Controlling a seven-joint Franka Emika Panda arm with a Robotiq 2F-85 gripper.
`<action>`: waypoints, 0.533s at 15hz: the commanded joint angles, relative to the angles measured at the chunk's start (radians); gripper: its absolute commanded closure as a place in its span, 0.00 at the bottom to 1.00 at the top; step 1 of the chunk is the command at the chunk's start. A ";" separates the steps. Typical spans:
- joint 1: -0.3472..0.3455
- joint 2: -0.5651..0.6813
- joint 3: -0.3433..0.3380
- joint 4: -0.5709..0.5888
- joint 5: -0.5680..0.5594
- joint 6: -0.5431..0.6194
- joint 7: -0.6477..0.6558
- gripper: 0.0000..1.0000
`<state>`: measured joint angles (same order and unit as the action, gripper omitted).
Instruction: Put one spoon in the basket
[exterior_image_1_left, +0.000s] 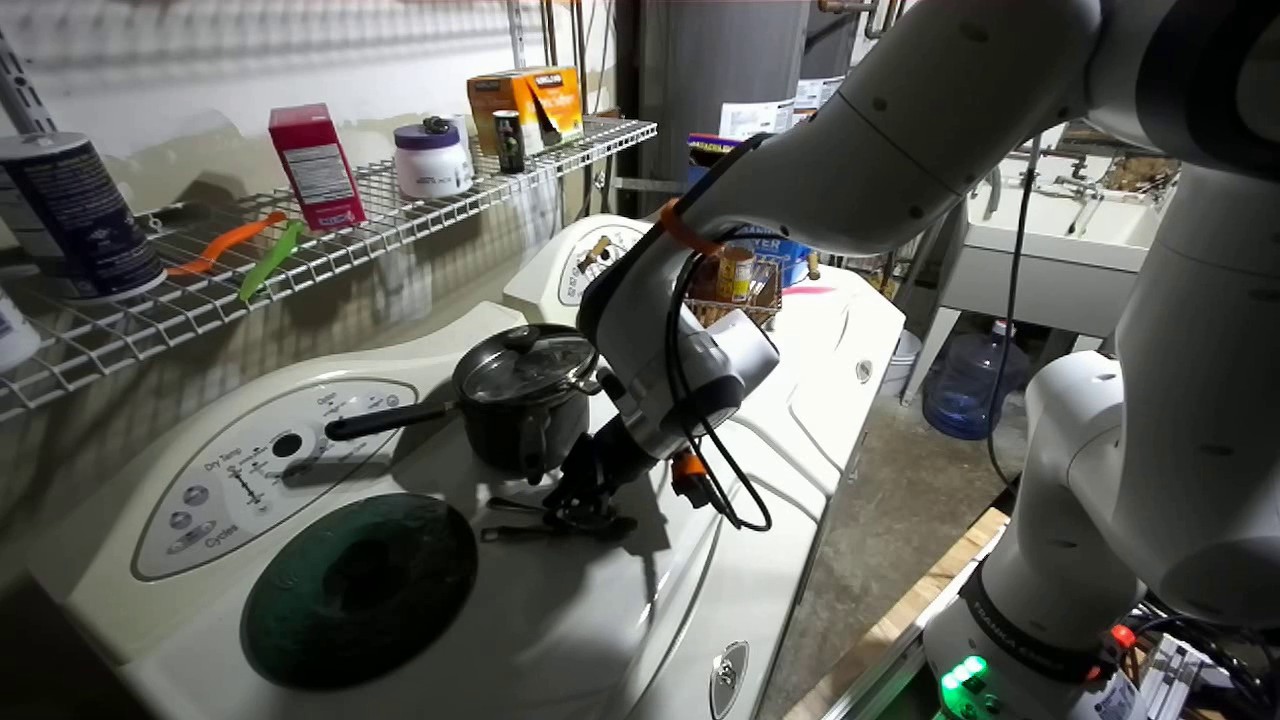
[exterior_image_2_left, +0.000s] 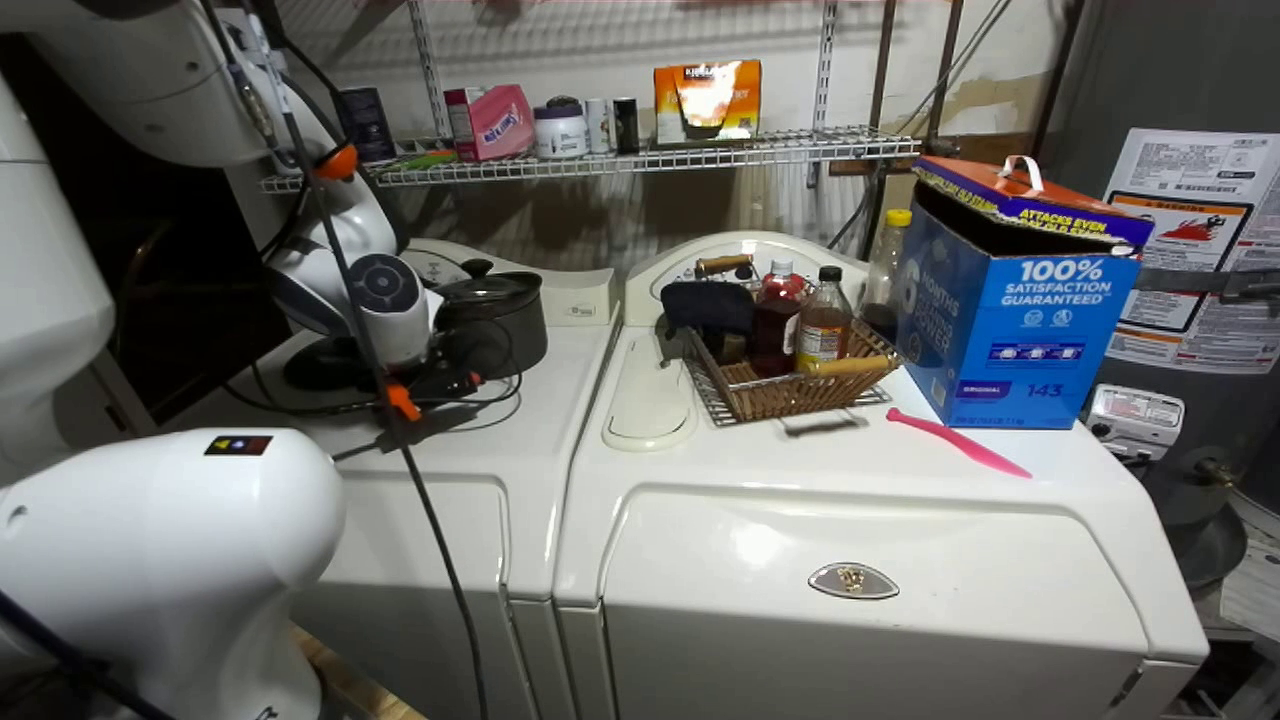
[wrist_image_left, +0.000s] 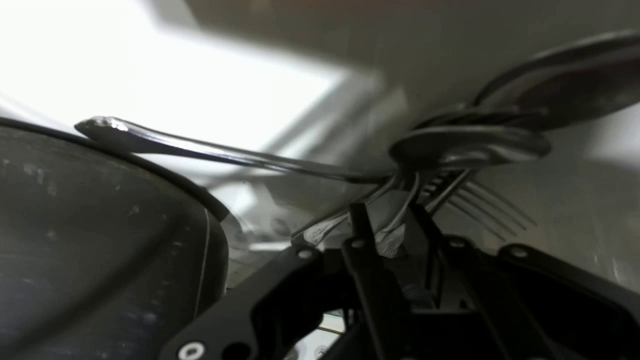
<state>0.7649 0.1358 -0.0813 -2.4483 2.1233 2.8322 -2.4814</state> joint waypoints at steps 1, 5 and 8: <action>0.012 -0.012 -0.001 0.006 0.052 0.033 -0.056 0.73; 0.013 -0.038 0.002 -0.002 0.084 0.027 -0.083 0.66; 0.016 -0.065 0.007 -0.014 0.086 0.031 -0.072 0.63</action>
<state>0.7680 0.1118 -0.0806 -2.4486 2.1700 2.8362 -2.5280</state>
